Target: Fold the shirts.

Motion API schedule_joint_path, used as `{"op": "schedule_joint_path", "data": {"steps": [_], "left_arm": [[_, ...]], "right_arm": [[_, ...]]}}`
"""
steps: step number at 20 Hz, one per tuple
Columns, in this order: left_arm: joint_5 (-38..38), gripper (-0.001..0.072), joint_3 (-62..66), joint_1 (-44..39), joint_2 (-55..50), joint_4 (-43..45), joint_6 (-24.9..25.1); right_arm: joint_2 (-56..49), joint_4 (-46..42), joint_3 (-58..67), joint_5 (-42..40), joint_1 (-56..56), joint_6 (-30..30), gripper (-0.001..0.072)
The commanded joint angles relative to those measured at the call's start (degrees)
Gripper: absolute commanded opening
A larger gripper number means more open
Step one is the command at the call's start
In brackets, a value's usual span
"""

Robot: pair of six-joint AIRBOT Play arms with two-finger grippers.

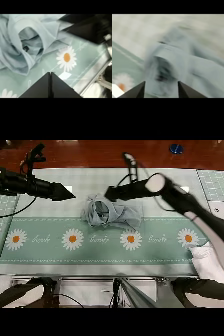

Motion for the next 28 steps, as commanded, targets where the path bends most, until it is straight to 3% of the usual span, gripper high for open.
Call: {"op": "schedule_joint_path", "data": {"steps": [1,2,3,6,8,12,19,20,21,22,23,24,26,28], "left_arm": [[0.26,0.0035,-1.29,1.70,-0.02,5.40,0.28],[0.26,0.0035,-1.29,2.16,-0.02,5.68,0.28],[0.26,0.0035,-1.29,2.56,-0.02,5.66,0.26],[-0.13,0.0035,-1.29,2.80,-0.02,5.66,0.24],[-1.07,0.0035,-1.29,2.80,-0.02,5.66,0.17],[-1.77,0.0035,-1.29,2.80,-0.02,5.68,0.07],[-2.78,0.0035,-1.29,2.80,-0.02,5.66,0.04],[-2.78,0.0035,-1.29,2.80,-0.02,5.66,0.04],[-2.80,0.0035,-1.29,2.80,-0.02,5.66,0.04],[-2.80,0.0035,-1.29,2.80,-0.02,5.66,0.04],[-2.80,0.0035,-1.29,2.80,-0.02,5.66,0.04],[-2.80,0.0035,-1.29,2.80,-0.02,5.66,0.07],[-2.80,0.0035,-1.29,2.80,-0.02,5.68,0.09],[-2.80,0.0035,-1.29,2.80,-0.02,5.68,0.11]], "right_arm": [[8.24,-32.98,0.02,23.21,-12.15,6.88,0.0494],[8.66,-36.74,-0.22,27.41,-16.81,6.91,0.0494],[8.59,-35.10,-1.05,28.96,-21.46,6.51,0.0496],[8.59,-10.54,-9.22,22.86,-34.56,2.16,0.0594],[8.24,4.04,-16.22,17.27,-38.38,-2.89,0.0595],[3.19,15.89,-24.63,13.33,-36.20,-9.44,0.0595],[-7.85,37.81,-25.27,7.58,-24.68,-17.88,0.0589],[-8.81,38.93,-25.27,6.36,-23.12,-17.77,0.0571],[-9.70,40.09,-25.27,5.73,-21.64,-17.77,0.0483],[-10.47,41.40,-25.27,5.40,-20.33,-17.81,0.0343],[-10.69,42.64,-25.27,5.14,-19.61,-17.86,0.0133],[-10.49,43.91,-25.05,6.19,-19.63,-18.12,0.0025],[-8.15,44.52,-22.99,12.87,-21.07,-22.03,0.0024],[-2.34,43.58,-19.69,19.98,-23.69,-21.55,0.0024]]}}
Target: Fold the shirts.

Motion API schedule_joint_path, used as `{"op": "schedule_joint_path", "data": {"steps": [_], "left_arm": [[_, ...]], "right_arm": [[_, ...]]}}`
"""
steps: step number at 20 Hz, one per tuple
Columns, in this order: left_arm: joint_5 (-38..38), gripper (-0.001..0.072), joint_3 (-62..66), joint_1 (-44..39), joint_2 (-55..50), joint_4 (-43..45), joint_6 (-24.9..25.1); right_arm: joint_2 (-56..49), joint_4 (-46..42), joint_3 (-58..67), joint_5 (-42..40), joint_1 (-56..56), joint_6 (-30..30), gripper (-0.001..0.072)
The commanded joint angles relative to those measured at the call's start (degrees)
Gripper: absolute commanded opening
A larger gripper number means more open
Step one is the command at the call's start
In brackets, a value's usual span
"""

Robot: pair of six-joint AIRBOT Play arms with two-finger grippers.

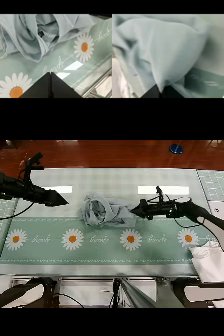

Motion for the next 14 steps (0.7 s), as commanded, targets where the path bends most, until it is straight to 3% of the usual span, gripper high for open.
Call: {"op": "schedule_joint_path", "data": {"steps": [1,3,5,7,9,10,14], "left_arm": [[0.13,0.0035,0.00,0.07,-0.02,0.02,0.09],[0.15,0.0035,0.00,0.07,-0.02,0.02,0.28],[0.13,0.0035,0.00,0.07,-0.02,0.02,0.28],[0.13,0.0035,0.00,0.07,-0.02,0.02,0.28],[0.13,0.0036,0.00,0.07,-0.02,0.00,0.44],[0.17,0.0036,0.00,0.04,-0.02,-0.02,1.51],[-0.44,0.0036,-0.11,0.07,-0.02,0.00,3.26]], "right_arm": [[8.39,0.48,5.20,10.56,-3.37,1.92,0.0024],[16.31,-5.22,11.54,14.08,-7.21,11.17,0.0024],[22.53,-16.26,19.91,19.12,-11.45,22.08,0.0023],[24.94,-27.69,29.97,31.52,-17.64,29.46,0.0024],[24.65,-38.56,40.06,46.21,-25.90,30.93,0.0024],[25.27,-44.44,43.32,47.28,-30.34,31.43,0.0023],[25.92,-50.31,46.71,47.23,-46.29,32.26,0.0023]]}}
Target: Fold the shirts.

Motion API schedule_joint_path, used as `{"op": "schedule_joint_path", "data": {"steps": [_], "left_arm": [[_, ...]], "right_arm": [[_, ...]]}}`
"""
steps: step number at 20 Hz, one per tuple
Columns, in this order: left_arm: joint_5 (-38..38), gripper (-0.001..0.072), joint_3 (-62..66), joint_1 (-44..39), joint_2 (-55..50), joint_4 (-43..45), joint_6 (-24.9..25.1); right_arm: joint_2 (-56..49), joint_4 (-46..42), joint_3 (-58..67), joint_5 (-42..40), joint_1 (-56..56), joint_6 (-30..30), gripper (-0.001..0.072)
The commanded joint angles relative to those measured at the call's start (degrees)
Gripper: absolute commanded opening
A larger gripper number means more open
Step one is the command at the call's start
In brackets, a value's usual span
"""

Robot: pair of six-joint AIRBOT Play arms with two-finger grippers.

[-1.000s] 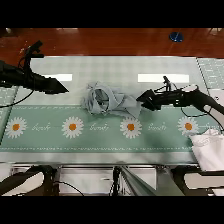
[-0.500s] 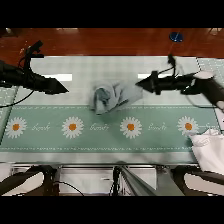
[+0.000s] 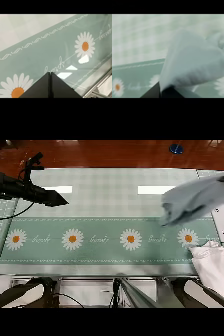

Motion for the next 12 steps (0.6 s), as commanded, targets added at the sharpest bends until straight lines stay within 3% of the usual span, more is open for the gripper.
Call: {"op": "schedule_joint_path", "data": {"steps": [1,7,10,12], "left_arm": [[-1.22,0.0036,-0.07,0.07,-0.02,-0.02,1.42],[-1.42,0.0036,-0.04,0.13,-0.02,-0.02,4.42],[-1.31,0.0036,-0.04,0.48,-0.02,-0.02,5.53],[-0.24,0.0036,-0.04,1.18,-0.02,-0.02,6.32]], "right_arm": [[0.90,-11.80,4.31,5.51,-12.59,2.82,0.0023],[4.02,-26.62,-7.13,5.62,-14.60,1.11,0.0023],[9.33,-44.83,-21.03,5.57,-15.34,-1.77,0.0023],[12.59,-48.46,-28.92,5.62,-19.80,-1.84,0.0023]]}}
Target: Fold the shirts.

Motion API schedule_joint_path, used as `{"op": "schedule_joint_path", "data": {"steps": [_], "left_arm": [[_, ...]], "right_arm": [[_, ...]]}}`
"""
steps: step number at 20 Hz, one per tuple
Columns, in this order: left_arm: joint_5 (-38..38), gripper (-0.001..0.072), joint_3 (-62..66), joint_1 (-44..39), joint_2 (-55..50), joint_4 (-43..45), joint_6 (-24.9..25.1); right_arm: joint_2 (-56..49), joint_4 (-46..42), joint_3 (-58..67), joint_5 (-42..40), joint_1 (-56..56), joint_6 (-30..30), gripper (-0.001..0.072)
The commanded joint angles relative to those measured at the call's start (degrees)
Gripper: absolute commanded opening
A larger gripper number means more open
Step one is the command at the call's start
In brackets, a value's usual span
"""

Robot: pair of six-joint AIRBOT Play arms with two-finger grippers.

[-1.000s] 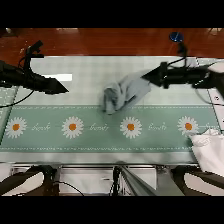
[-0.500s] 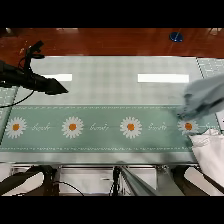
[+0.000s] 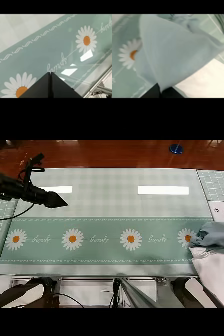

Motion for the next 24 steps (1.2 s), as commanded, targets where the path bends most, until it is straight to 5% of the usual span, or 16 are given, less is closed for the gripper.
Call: {"op": "schedule_joint_path", "data": {"steps": [1,8,16,17,20,21,22,24], "left_arm": [[1.60,0.0036,0.02,1.25,-0.02,0.00,1.51],[2.36,0.0037,0.02,7.50,-0.02,-0.02,1.44],[2.80,0.0037,0.02,12.20,-0.02,-0.02,1.25],[2.80,0.0037,0.02,12.17,-0.02,-0.24,1.25],[3.06,0.0040,0.02,12.17,-0.02,-0.20,1.25],[3.63,0.0057,0.02,12.20,-0.02,-0.17,1.27],[4.85,0.0145,0.02,12.20,-0.02,-0.17,1.27],[10.08,0.0439,0.02,12.17,-0.02,-0.20,1.29]], "right_arm": [[5.42,-13.94,-13.25,4.94,-6.27,-1.62,0.0023],[5.88,-25.42,-21.24,2.01,-25.18,-4.85,0.0023],[-2.38,-34.42,-27.80,-5.90,-27.39,-6.84,0.0026],[-3.65,-35.71,-28.06,-7.69,-27.39,-8.46,0.0080],[-6.88,-36.28,-28.06,-12.50,-27.39,-13.22,0.0419],[-7.78,-36.48,-28.04,-14.40,-27.39,-13.79,0.0441],[-8.66,-36.81,-27.71,-17.00,-27.19,-13.38,0.0441],[-10.64,-33.79,-23.91,-23.76,-25.42,-9.86,0.0438]]}}
